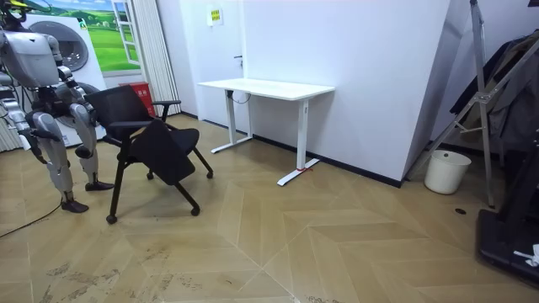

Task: Push chair

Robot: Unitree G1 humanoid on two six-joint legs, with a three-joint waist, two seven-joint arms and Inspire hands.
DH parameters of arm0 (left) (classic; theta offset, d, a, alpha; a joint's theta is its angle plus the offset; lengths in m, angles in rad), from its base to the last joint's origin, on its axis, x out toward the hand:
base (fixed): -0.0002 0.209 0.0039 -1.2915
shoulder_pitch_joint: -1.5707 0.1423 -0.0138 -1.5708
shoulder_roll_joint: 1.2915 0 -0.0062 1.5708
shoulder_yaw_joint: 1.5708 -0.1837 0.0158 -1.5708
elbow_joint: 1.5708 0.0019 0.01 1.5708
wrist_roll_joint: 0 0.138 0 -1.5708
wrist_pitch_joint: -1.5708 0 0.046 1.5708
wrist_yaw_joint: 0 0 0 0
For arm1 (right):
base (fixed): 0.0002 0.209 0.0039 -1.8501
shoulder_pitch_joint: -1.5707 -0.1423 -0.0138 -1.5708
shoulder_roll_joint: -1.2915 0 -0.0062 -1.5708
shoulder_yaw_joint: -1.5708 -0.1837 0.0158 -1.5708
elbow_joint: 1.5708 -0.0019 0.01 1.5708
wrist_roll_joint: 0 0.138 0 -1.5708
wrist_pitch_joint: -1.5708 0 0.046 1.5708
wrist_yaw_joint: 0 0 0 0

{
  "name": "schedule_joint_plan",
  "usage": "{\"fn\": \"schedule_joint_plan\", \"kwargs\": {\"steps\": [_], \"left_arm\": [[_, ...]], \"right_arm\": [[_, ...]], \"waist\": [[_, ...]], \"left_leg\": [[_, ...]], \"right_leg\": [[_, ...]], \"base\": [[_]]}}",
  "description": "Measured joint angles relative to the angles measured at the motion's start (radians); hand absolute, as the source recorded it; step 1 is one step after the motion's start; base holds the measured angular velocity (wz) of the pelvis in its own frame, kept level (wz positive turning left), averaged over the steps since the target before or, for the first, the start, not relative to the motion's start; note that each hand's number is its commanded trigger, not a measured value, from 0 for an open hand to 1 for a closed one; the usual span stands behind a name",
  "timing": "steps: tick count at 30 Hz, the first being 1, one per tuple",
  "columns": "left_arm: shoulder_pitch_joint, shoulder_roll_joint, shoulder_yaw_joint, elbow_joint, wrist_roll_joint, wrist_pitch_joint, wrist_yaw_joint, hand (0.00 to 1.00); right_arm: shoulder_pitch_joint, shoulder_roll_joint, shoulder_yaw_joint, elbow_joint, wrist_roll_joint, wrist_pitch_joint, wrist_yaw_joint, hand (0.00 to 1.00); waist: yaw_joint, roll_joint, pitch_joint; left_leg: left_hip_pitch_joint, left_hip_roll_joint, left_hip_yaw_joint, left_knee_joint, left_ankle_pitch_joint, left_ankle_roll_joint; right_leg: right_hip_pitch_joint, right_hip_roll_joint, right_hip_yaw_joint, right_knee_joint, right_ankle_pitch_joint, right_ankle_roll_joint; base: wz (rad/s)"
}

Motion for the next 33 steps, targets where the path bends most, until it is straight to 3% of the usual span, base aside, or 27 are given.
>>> {"fn": "schedule_joint_plan", "kwargs": {"steps": [21, 33], "left_arm": [[0.004, -0.017, 0.036, 0.002, 0.099, -0.004, 0.100, 0.00], [0.007, -0.021, 0.071, 0.004, 0.121, -0.004, 0.105, 0.00]], "right_arm": [[0.001, 0.000, -0.010, 0.007, -0.014, -0.009, -0.031, 0.00], [-0.002, 0.001, -0.030, 0.039, -0.014, -0.018, -0.038, 0.00]], "waist": [[-0.004, -0.007, -0.0011], [0.000, -0.006, -0.0006]], "left_leg": [[0.020, -0.008, -0.007, -0.003, 0.000, 0.000], [0.031, -0.011, -0.008, -0.003, -0.002, 0.003]], "right_leg": [[0.022, -0.007, 0.000, -0.002, -0.003, 0.004], [0.032, -0.010, -0.004, 0.001, -0.005, 0.008]], "base": [[0.00], [0.00]]}}
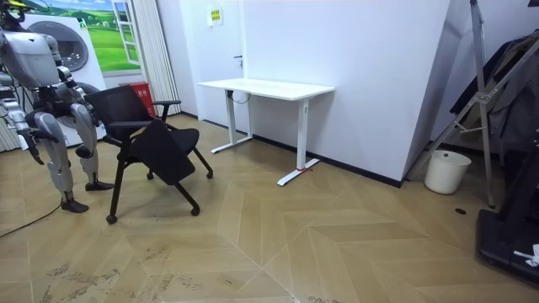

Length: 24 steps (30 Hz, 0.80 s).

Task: Push chair

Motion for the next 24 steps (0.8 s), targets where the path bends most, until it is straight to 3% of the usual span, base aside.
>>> {"fn": "schedule_joint_plan", "kwargs": {"steps": [17, 24], "left_arm": [[0.001, 0.000, 0.016, -0.005, 0.073, -0.002, 0.005, 0.00], [0.037, 0.000, 0.021, -0.018, 0.058, -0.035, 0.026, 0.00]], "right_arm": [[-0.001, 0.001, 0.000, 0.010, 0.020, -0.001, 0.024, 0.00], [-0.001, 0.000, 0.000, 0.022, 0.043, -0.002, 0.043, 0.00]], "waist": [[-0.009, 0.000, -0.0006], [0.003, -0.002, -0.0038]], "left_leg": [[-0.005, -0.001, -0.016, 0.006, 0.000, 0.000], [-0.003, 0.000, -0.020, 0.002, -0.001, 0.000]], "right_leg": [[0.002, 0.000, -0.009, 0.001, -0.002, -0.001], [0.003, 0.000, -0.017, 0.000, -0.007, -0.002]], "base": [[0.02], [0.01]]}}
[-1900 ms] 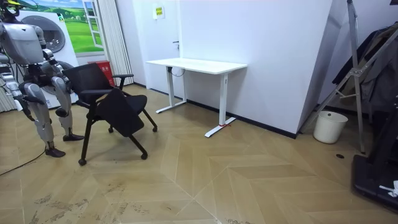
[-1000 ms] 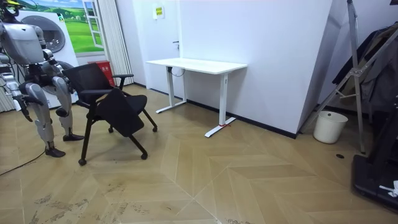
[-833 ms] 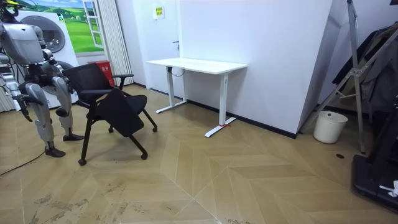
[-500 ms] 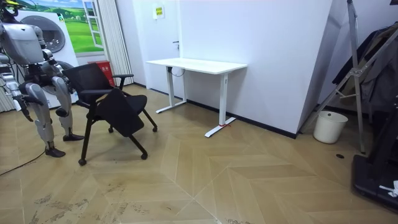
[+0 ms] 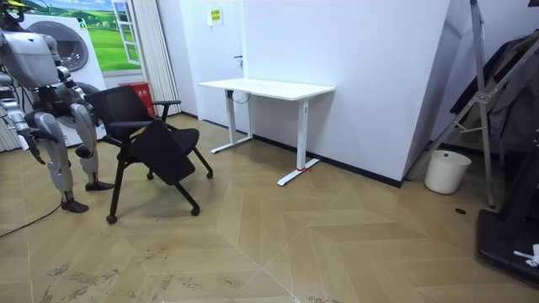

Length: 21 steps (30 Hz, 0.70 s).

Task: Push chair

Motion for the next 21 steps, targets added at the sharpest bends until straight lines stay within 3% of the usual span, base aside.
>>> {"fn": "schedule_joint_plan", "kwargs": {"steps": [3, 7, 12, 16, 21], "left_arm": [[0.011, 0.002, 0.006, 0.000, -0.003, -0.006, 0.000, 0.00], [0.046, 0.002, 0.071, 0.001, 0.017, -0.009, 0.002, 0.00], [0.092, 0.006, 0.140, 0.001, 0.152, 0.000, 0.046, 0.00], [0.124, 0.049, 0.186, -0.077, 0.282, 0.009, 0.071, 0.00], [0.131, 0.076, 0.253, -0.228, 0.372, -0.005, 0.155, 0.00]], "right_arm": [[-0.002, 0.000, 0.000, 0.008, 0.007, 0.000, -0.001, 0.00], [-0.011, 0.000, -0.013, 0.009, 0.007, 0.000, 0.006, 0.00], [-0.020, -0.009, -0.054, 0.021, 0.035, 0.002, 0.011, 0.00], [-0.035, -0.015, -0.122, 0.022, 0.040, 0.002, 0.028, 0.00], [-0.050, -0.061, -0.167, 0.022, 0.039, -0.022, 0.049, 0.00]], "waist": [[0.013, 0.001, -0.0014], [0.014, 0.002, -0.0014], [0.037, 0.007, -0.0025], [0.041, 0.014, -0.0002], [0.042, 0.038, 0.0001]], "left_leg": [[-0.007, -0.001, -0.012, 0.000, -0.001, 0.001], [-0.020, -0.001, -0.029, 0.001, -0.001, 0.001], [-0.019, -0.002, -0.032, 0.008, -0.003, -0.002], [-0.020, -0.003, -0.060, 0.017, -0.004, -0.003], [-0.019, -0.004, -0.078, 0.017, -0.004, -0.004]], "right_leg": [[0.003, 0.000, -0.011, -0.001, 0.000, 0.000], [0.004, 0.000, -0.034, -0.013, -0.001, 0.000], [0.015, -0.001, -0.043, -0.019, -0.003, 0.000], [0.033, -0.002, -0.070, -0.020, -0.011, -0.002], [0.041, -0.003, -0.085, -0.019, -0.015, -0.001]], "base": [[0.14], [0.13], [0.05], [0.23], [0.10]]}}
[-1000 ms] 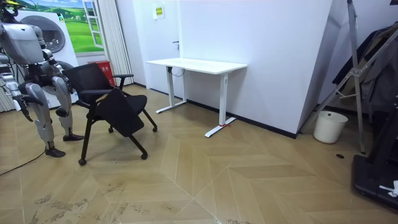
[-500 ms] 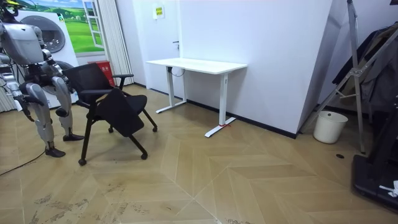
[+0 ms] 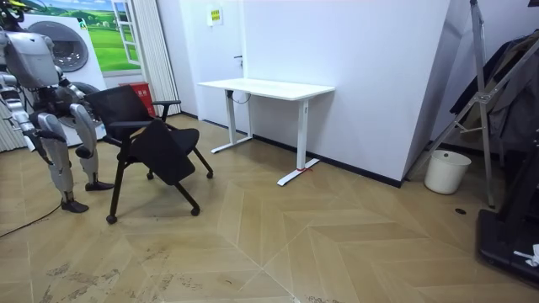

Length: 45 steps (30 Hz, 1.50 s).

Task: Push chair

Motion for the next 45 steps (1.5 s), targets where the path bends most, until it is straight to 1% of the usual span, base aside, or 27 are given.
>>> {"fn": "schedule_joint_plan", "kwargs": {"steps": [1, 2, 4, 5, 6, 7, 8, 9, 10, 11, 12, 13, 14, 15, 16, 17, 19, 23, 25, 26, 29, 33, 35, 38, 41, 45], "left_arm": [[0.006, 0.004, 0.007, -0.047, 0.026, -0.005, 0.019, 0.00], [0.011, 0.006, 0.011, -0.090, 0.044, -0.010, 0.034, 0.00], [0.002, 0.012, 0.021, -0.139, 0.098, -0.016, 0.053, 0.00], [0.001, 0.023, 0.021, -0.172, 0.147, -0.017, 0.067, 0.00], [0.003, 0.029, 0.021, -0.195, 0.170, -0.017, 0.072, 0.00], [0.005, 0.038, 0.022, -0.248, 0.208, -0.017, 0.090, 0.00], [0.005, 0.045, 0.022, -0.302, 0.234, -0.018, 0.110, 0.00], [0.004, 0.046, 0.022, -0.328, 0.240, -0.020, 0.121, 0.00], [-0.002, 0.050, 0.022, -0.372, 0.270, -0.021, 0.146, 0.00], [-0.008, 0.052, 0.022, -0.415, 0.315, -0.021, 0.170, 0.00], [-0.009, 0.052, 0.022, -0.437, 0.332, -0.022, 0.180, 0.00], [-0.008, 0.052, 0.022, -0.481, 0.360, -0.023, 0.206, 0.00], [-0.007, 0.052, 0.022, -0.532, 0.379, -0.022, 0.224, 0.00], [-0.008, 0.052, 0.022, -0.559, 0.387, -0.022, 0.234, 0.00], [-0.016, 0.053, 0.022, -0.605, 0.406, -0.023, 0.256, 0.00], [-0.023, 0.058, 0.022, -0.632, 0.417, -0.024, 0.276, 0.00], [-0.026, 0.064, 0.021, -0.664, 0.438, -0.024, 0.294, 0.00], [-0.027, 0.063, 0.020, -0.750, 0.527, -0.021, 0.322, 0.00], [-0.025, 0.063, 0.017, -0.785, 0.540, -0.017, 0.334, 0.00], [-0.021, 0.063, 0.014, -0.812, 0.541, -0.017, 0.341, 0.00], [-0.020, 0.063, 0.009, -0.842, 0.562, -0.016, 0.364, 0.00], [-0.021, 0.064, 0.002, -0.848, 0.581, -0.016, 0.367, 0.00], [-0.021, 0.064, -0.010, -0.858, 0.601, -0.004, 0.367, 0.00], [-0.022, 0.064, -0.043, -0.870, 0.628, 0.006, 0.365, 0.00], [-0.022, 0.064, -0.071, -0.870, 0.646, 0.013, 0.362, 0.00], [-0.022, 0.064, -0.085, -0.869, 0.671, 0.025, 0.361, 0.00]], "right_arm": [[0.003, -0.010, 0.000, 0.000, -0.001, -0.001, 0.004, 0.00], [0.006, -0.016, -0.003, 0.000, -0.009, -0.001, 0.004, 0.00], [0.011, -0.017, -0.033, 0.000, -0.045, -0.001, 0.004, 0.00], [0.012, -0.018, -0.040, 0.000, -0.052, -0.001, 0.003, 0.00], [0.012, -0.019, -0.044, 0.000, -0.055, -0.001, 0.002, 0.00], [0.014, -0.019, -0.052, 0.000, -0.066, -0.001, 0.001, 0.00], [0.014, -0.019, -0.066, -0.001, -0.067, -0.001, 0.000, 0.00], [0.014, -0.020, -0.066, -0.001, -0.064, -0.001, -0.002, 0.00], [0.014, -0.021, -0.066, -0.001, -0.061, -0.001, -0.005, 0.00], [0.013, -0.021, -0.066, 0.000, -0.060, -0.001, -0.007, 0.00], [0.013, -0.021, -0.066, 0.000, -0.058, -0.001, -0.007, 0.00], [0.013, -0.021, -0.067, -0.001, -0.054, 0.000, -0.009, 0.00], [0.014, -0.021, -0.069, -0.001, -0.055, 0.001, -0.013, 0.00], [0.014, -0.021, -0.069, -0.001, -0.057, 0.002, -0.016, 0.00], [0.013, -0.021, -0.069, -0.001, -0.062, 0.003, -0.019, 0.00], [0.012, -0.022, -0.069, -0.001, -0.062, 0.003, -0.018, 0.00], [0.012, -0.021, -0.067, -0.001, -0.062, 0.004, -0.016, 0.00], [0.026, -0.016, -0.066, 0.000, -0.043, 0.006, -0.016, 0.00], [0.029, -0.016, -0.065, 0.001, -0.037, 0.006, -0.017, 0.00], [0.031, -0.012, -0.065, 0.004, -0.026, 0.006, -0.017, 0.00], [0.031, -0.006, -0.065, 0.022, 0.003, 0.006, -0.017, 0.00], [0.031, -0.004, -0.065, 0.032, 0.003, 0.008, -0.016, 0.00], [0.031, -0.005, -0.053, 0.032, -0.006, 0.013, -0.013, 0.00], [0.032, -0.004, -0.021, 0.032, -0.016, 0.016, 0.005, 0.00], [0.031, -0.004, -0.017, 0.032, -0.024, 0.016, 0.020, 0.00], [0.033, -0.005, -0.017, 0.032, -0.032, 0.016, 0.026, 0.00]], "waist": [[0.003, 0.007, -0.0002], [0.007, 0.011, 0.0012], [0.008, 0.013, -0.0001], [0.009, 0.020, -0.0017], [0.011, 0.025, -0.0027], [0.013, 0.026, -0.0013], [0.014, 0.029, -0.0024], [0.017, 0.029, -0.0023], [0.018, 0.036, -0.0076], [0.018, 0.031, -0.0061], [0.019, 0.036, -0.0092], [0.019, 0.038, -0.0107], [0.019, 0.035, -0.0100], [0.017, 0.037, -0.0112], [0.016, 0.035, -0.0095], [0.016, 0.028, -0.0052], [0.013, 0.028, -0.0054], [0.011, 0.022, -0.0030], [0.008, 0.019, -0.0035], [-0.001, 0.019, -0.0048], [-0.009, 0.019, -0.0055], [-0.021, 0.020, -0.0063], [-0.035, 0.019, -0.0069], [-0.037, 0.015, -0.0080], [-0.037, 0.014, -0.0084], [-0.044, 0.012, -0.0077]], "left_leg": [[0.002, 0.000, -0.001, -0.001, 0.000, 0.000], [0.003, 0.000, -0.001, -0.002, 0.000, 0.000], [-0.001, -0.001, -0.001, 0.000, 0.000, 0.000], [-0.003, -0.001, -0.002, 0.000, 0.000, 0.000], [-0.003, -0.001, -0.003, 0.001, 0.000, 0.000], [-0.005, -0.001, -0.004, 0.001, 0.000, 0.000], [-0.006, -0.001, -0.006, 0.001, 0.000, 0.000], [-0.006, -0.001, -0.006, 0.001, 0.000, 0.000], [-0.006, -0.002, -0.007, 0.001, 0.000, 0.000], [-0.006, -0.002, -0.007, 0.001, 0.000, 0.000], [-0.006, -0.002, -0.006, 0.001, 0.000, 0.000], [-0.002, -0.002, -0.006, 0.000, 0.000, 0.000], [0.002, -0.002, -0.006, 0.000, 0.000, 0.000], [0.004, -0.002, -0.008, 0.000, 0.000, 0.000], [0.007, -0.002, -0.010, 0.000, 0.000, 0.000], [0.008, -0.002, -0.009, 0.000, 0.000, 0.000], [0.007, -0.002, -0.009, 0.000, 0.000, 0.000], [0.004, -0.003, -0.009, 0.000, 0.000, 0.000], [0.002, -0.003, -0.010, 0.000, 0.000, 0.000], [0.000, -0.003, -0.010, 0.000, 0.000, 0.000], [0.000, -0.003, -0.010, 0.000, 0.000, 0.000], [0.000, -0.004, -0.004, 0.000, 0.000, 0.000], [0.000, -0.004, -0.002, 0.000, 0.000, 0.000], [0.001, -0.004, 0.000, 0.000, 0.000, 0.000], [0.004, -0.004, 0.000, 0.000, 0.000, 0.000], [0.007, -0.004, 0.000, 0.000, 0.000, 0.000]], "right_leg": [[0.003, 0.000, -0.001, 0.000, 0.000, 0.000], [0.003, 0.000, -0.001, 0.001, 0.000, 0.000], [-0.001, -0.001, -0.003, 0.002, -0.001, 0.001], [-0.002, -0.001, -0.003, 0.002, -0.001, 0.000], [-0.002, -0.001, -0.003, 0.003, -0.001, 0.000], [-0.002, -0.001, -0.004, 0.003, -0.001, 0.000], [-0.003, -0.001, -0.004, 0.003, -0.001, 0.000], [-0.004, -0.001, -0.003, 0.003, -0.001, 0.000], [-0.005, -0.001, -0.002, 0.003, -0.001, 0.000], [-0.004, -0.001, -0.003, 0.002, -0.001, 0.000], [-0.004, -0.001, -0.003, 0.002, -0.001, 0.000], [0.000, -0.001, -0.002, 0.002, -0.001, 0.000], [0.004, -0.001, 0.000, 0.001, -0.001, 0.000], [0.006, -0.001, 0.001, 0.000, -0.001, 0.000], [0.010, -0.001, 0.001, -0.001, -0.001, 0.000], [0.011, -0.001, 0.002, -0.001, -0.001, 0.000], [0.010, -0.001, 0.005, -0.001, -0.001, 0.000], [0.001, 0.000, 0.016, 0.000, -0.001, 0.000], [-0.002, 0.000, 0.020, -0.001, -0.001, 0.000], [-0.003, 0.000, 0.020, -0.002, -0.001, 0.000], [-0.005, 0.000, 0.024, -0.002, -0.001, 0.000], [-0.009, 0.000, 0.033, -0.001, -0.001, 0.000], [-0.010, 0.000, 0.035, -0.001, -0.001, 0.000], [-0.011, 0.000, 0.039, -0.002, -0.001, 0.000], [-0.012, 0.000, 0.048, -0.002, -0.001, 0.000], [-0.008, 0.000, 0.048, -0.001, -0.001, 0.000]], "base": [[0.00], [0.00], [0.00], [0.00], [0.00], [0.00], [0.00], [0.00], [0.00], [0.00], [0.00], [-0.04], [-0.05], [0.00], [0.00], [0.00], [-0.05], [-0.05], [-0.03], [0.00], [-0.02], [-0.06], [-0.04], [-0.03], [-0.08], [-0.01]]}}
